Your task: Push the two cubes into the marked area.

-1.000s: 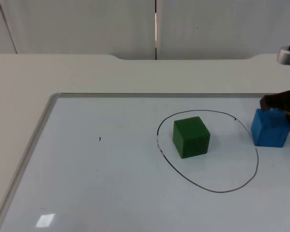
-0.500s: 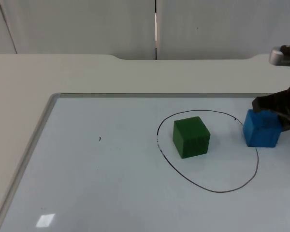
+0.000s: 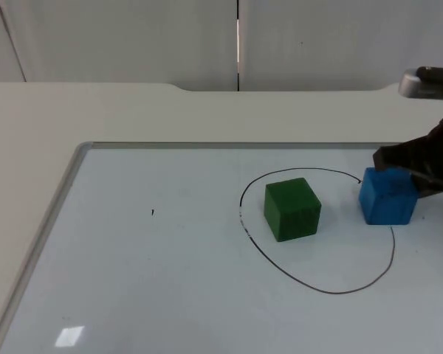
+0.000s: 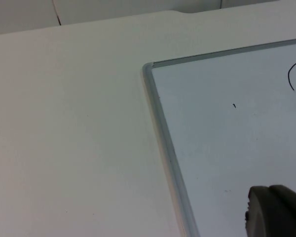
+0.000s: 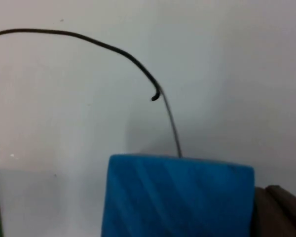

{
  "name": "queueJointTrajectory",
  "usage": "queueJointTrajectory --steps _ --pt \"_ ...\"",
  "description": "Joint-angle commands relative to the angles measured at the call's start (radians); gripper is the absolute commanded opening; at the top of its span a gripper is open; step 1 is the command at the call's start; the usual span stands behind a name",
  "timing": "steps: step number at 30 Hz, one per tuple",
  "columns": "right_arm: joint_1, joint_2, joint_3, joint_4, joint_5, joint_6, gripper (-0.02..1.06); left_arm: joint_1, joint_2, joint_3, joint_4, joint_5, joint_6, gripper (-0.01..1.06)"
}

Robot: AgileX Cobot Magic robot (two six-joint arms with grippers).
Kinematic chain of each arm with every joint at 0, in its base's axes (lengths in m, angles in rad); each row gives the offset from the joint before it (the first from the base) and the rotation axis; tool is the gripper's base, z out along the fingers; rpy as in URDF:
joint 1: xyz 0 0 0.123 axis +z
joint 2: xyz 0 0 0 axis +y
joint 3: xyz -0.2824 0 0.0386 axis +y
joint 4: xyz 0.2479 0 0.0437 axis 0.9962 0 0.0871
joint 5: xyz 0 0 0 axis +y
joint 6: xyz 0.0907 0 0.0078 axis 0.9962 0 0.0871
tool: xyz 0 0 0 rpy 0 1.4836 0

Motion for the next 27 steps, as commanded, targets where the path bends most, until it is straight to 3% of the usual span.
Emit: queueJointTrajectory --steps 1,11,27 --pt "0.014 0.001 -0.004 -0.001 -0.015 0.001 0.0 0.004 -0.005 0.005 0.003 0.001 -0.003 0.0" --pt "0.067 0.001 -0.004 -0.003 -0.072 0.001 0.0 0.004 -0.005 0.005 0.003 0.001 -0.003 0.0" --pt "0.079 0.001 -0.004 0.0 -0.078 0.024 0.0 0.004 -0.005 0.005 0.003 0.001 -0.003 0.0"
